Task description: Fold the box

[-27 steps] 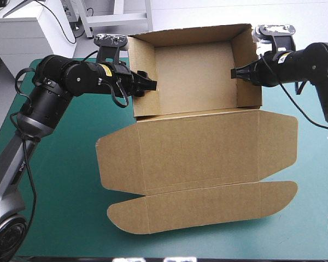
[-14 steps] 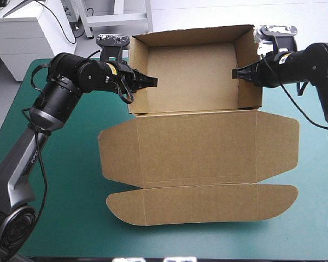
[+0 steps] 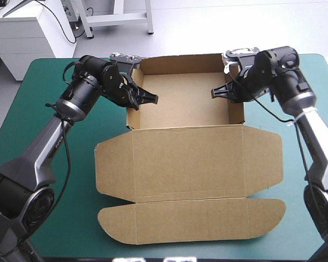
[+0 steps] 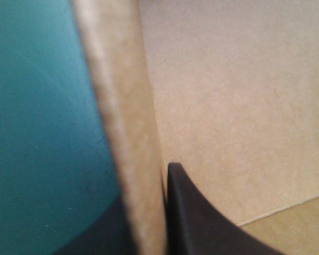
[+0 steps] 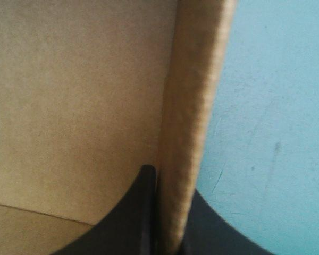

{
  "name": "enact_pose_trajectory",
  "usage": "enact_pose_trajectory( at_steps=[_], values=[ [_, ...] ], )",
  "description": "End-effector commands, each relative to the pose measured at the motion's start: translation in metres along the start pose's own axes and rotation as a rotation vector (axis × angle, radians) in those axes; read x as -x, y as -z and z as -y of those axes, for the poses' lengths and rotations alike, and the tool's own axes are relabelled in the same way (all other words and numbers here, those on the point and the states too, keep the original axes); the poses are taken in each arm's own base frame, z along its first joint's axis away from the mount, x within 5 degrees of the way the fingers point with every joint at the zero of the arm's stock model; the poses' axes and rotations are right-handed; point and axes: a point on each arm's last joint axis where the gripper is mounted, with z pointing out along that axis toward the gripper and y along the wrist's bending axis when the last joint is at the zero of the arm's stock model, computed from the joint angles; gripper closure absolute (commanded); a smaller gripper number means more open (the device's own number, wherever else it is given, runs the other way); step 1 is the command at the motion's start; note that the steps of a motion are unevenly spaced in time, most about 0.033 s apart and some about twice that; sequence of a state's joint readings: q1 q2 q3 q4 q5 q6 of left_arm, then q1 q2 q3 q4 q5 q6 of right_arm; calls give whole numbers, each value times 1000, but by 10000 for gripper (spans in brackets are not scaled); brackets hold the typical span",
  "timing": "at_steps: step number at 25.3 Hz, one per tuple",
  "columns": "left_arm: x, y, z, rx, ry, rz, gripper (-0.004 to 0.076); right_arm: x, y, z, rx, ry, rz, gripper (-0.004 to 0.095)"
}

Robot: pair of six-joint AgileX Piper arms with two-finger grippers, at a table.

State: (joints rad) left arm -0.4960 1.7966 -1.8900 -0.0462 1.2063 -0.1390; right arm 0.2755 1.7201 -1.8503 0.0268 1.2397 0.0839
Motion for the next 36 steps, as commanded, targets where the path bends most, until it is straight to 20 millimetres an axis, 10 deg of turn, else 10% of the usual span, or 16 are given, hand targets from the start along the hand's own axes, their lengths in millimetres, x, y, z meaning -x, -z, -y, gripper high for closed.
enact_pose_trajectory(
  at_steps=[1, 13, 33, 36],
  values=[
    [2, 11, 17, -104, -51, 30, 730, 2, -6, -19, 94, 7, -21, 922],
    [-3, -47, 2, -44, -33, -170, 730, 3, -53, -22, 111, -28, -128, 922],
    [-2, -85, -29, -127, 40, -248, 725, -5, -128, -18, 57, -59, -290, 919],
    [1, -83, -28, -243, 54, -236, 539, -5, -125, -17, 53, -25, -281, 761]
  ],
)
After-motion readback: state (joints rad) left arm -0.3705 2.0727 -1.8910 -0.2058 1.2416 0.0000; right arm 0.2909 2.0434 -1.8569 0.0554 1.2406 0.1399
